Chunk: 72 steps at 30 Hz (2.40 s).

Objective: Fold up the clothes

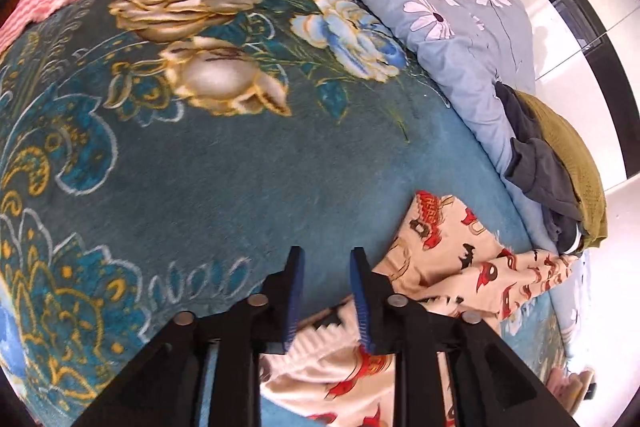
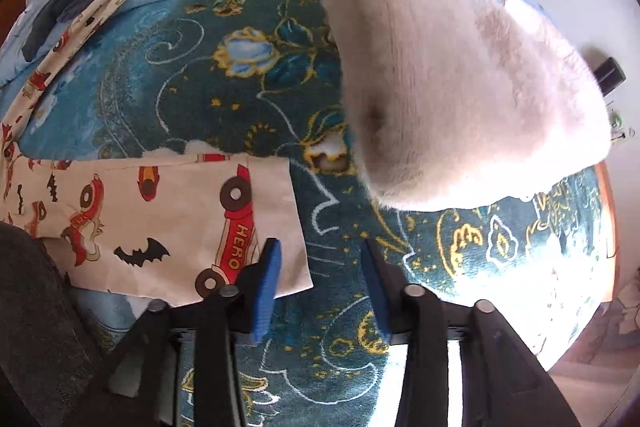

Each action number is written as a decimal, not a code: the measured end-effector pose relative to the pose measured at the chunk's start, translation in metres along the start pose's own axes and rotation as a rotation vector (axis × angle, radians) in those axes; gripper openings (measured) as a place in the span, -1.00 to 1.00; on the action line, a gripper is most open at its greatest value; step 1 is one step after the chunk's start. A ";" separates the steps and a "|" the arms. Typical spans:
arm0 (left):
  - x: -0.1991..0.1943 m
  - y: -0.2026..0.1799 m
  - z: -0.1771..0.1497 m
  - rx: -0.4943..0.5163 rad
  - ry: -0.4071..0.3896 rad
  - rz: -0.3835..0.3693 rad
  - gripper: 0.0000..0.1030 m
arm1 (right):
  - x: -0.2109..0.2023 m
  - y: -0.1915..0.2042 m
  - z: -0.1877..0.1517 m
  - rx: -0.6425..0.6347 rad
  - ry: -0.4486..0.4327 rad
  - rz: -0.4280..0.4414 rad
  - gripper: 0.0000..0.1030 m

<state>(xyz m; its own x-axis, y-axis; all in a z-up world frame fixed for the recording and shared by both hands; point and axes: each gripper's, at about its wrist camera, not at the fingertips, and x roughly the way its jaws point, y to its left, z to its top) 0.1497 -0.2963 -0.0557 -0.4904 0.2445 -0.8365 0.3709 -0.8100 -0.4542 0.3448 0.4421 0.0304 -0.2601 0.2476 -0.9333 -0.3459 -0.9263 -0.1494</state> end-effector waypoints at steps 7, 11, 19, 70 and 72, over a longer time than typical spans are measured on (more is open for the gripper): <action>0.082 -0.054 0.037 0.091 0.088 0.016 0.09 | -0.011 0.060 0.034 -0.086 -0.046 0.067 0.04; 0.096 -0.080 0.040 0.179 0.062 0.029 0.17 | -0.006 0.093 0.047 -0.140 -0.038 0.101 0.04; 0.103 -0.120 0.012 0.407 0.055 0.119 -0.48 | -0.001 0.131 0.064 -0.218 -0.049 0.143 0.04; -0.028 0.036 -0.059 -0.158 -0.019 0.026 -0.26 | 0.121 0.064 0.232 0.518 -0.129 0.458 -0.95; -0.031 0.036 -0.063 -0.184 -0.016 0.018 -0.15 | 0.114 0.068 0.232 0.493 -0.119 0.449 -0.93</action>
<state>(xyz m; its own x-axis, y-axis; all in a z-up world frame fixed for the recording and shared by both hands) 0.2287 -0.2997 -0.0655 -0.4946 0.2212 -0.8405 0.5170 -0.7025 -0.4891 0.0821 0.4737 -0.0104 -0.5628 -0.0754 -0.8232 -0.5443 -0.7156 0.4377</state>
